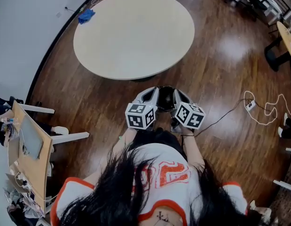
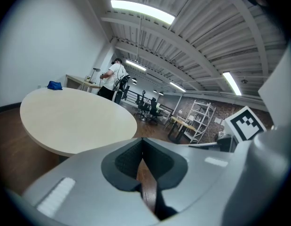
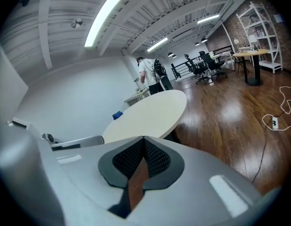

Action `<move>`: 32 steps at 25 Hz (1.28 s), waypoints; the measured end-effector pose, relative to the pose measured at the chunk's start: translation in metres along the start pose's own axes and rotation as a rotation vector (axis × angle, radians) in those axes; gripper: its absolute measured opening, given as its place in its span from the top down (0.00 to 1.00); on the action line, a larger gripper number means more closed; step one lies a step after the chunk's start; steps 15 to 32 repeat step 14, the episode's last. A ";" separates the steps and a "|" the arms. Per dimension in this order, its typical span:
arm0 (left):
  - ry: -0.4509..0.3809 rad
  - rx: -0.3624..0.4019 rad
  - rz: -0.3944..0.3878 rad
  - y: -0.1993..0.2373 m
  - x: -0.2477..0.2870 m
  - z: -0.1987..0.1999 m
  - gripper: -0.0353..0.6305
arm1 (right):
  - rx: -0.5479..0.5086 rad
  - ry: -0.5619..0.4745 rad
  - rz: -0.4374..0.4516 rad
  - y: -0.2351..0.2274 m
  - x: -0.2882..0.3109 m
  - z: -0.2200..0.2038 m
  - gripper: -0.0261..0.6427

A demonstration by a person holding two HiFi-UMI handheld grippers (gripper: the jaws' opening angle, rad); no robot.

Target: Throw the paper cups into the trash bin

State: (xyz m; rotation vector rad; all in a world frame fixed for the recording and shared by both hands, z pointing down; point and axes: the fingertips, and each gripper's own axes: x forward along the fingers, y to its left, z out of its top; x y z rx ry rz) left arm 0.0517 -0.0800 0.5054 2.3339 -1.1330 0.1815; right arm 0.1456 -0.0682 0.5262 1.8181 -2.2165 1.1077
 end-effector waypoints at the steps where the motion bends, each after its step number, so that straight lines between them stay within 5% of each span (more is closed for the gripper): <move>1: 0.000 0.002 -0.004 -0.001 0.000 0.000 0.95 | 0.000 -0.002 -0.001 0.001 -0.002 0.000 0.96; 32: 0.020 0.011 -0.030 -0.007 0.000 -0.004 0.95 | -0.007 0.006 -0.019 0.002 -0.008 -0.007 0.96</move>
